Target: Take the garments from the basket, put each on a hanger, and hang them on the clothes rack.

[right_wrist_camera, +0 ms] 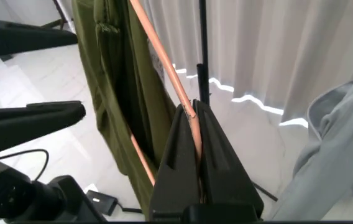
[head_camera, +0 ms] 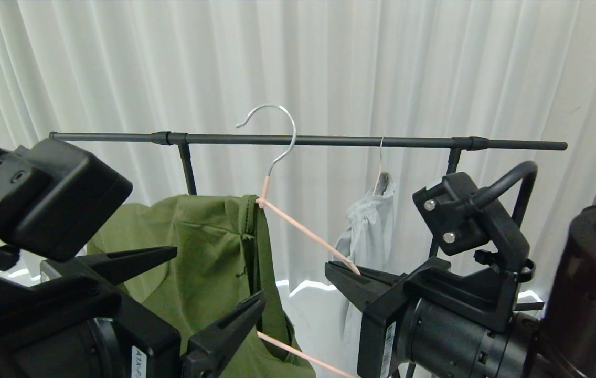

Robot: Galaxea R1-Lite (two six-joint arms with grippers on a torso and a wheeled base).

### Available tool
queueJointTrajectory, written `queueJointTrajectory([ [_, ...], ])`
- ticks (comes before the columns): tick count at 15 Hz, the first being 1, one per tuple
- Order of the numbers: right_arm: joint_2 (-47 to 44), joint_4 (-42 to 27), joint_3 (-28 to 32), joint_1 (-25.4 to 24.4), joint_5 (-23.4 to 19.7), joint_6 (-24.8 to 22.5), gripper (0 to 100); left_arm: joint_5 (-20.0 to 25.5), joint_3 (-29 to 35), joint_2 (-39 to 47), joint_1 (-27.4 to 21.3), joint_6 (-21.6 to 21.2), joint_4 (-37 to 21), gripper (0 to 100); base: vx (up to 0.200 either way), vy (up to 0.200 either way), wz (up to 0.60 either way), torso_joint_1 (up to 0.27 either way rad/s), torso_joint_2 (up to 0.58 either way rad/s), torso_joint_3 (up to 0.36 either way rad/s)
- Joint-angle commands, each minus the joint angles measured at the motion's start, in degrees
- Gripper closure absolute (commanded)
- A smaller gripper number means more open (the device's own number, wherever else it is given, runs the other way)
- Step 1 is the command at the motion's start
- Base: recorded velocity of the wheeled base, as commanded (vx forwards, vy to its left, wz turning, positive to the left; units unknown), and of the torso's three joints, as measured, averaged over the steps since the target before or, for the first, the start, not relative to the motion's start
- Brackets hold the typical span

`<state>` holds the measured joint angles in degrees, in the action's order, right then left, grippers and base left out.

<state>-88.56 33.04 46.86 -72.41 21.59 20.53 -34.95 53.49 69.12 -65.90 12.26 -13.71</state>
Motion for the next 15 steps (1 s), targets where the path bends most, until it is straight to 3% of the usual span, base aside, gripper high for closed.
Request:
queueJointTrajectory([
  [1, 1.11, 0.71, -0.28, -0.01, 0.03, -0.40, 100, -0.03, -0.49, -1.44, -0.02, 0.04, 0.00, 0, 0.000, 0.000, 0.00, 0.000, 0.00, 0.000],
  [3, 2.61, 0.80, -1.51, -0.01, 0.21, -0.84, 100, -0.38, -1.55, -3.64, -0.02, -1.80, -0.08, 0, 0.000, 0.000, 0.00, 0.000, 0.00, 0.000],
  [6, 6.21, 0.89, -6.61, 0.43, 0.12, -4.01, 100, -0.03, -5.33, -11.73, -0.10, -12.18, 0.00, 0, 0.000, 0.000, 0.00, 0.000, 0.00, 0.000],
  [9, 9.02, 2.12, -11.79, -0.01, 0.03, -7.96, 100, 6.03, -6.03, -18.58, -0.02, -19.73, 0.09, 0, 0.000, 0.000, 0.00, 0.000, 0.00, 0.000],
  [11, 10.43, 3.17, -14.43, -0.89, -0.32, -10.77, 100, 9.81, -7.79, -20.87, 0.51, -22.63, 0.09, 0, 0.000, 0.000, 0.00, 0.000, 0.00, 0.000],
  [14, 11.92, 3.35, -16.54, -3.70, -0.41, -12.71, 100, 11.22, -10.60, -20.69, 0.95, -22.81, 0.09, 0, 0.000, 0.000, 0.00, 0.000, 0.00, 0.000],
  [15, 12.45, 3.35, -17.77, -5.81, -0.41, -13.67, 100, 15.44, -11.92, -20.61, 1.04, -23.25, 0.00, 0, 0.000, 0.000, 0.00, 0.000, 0.00, 0.000],
])
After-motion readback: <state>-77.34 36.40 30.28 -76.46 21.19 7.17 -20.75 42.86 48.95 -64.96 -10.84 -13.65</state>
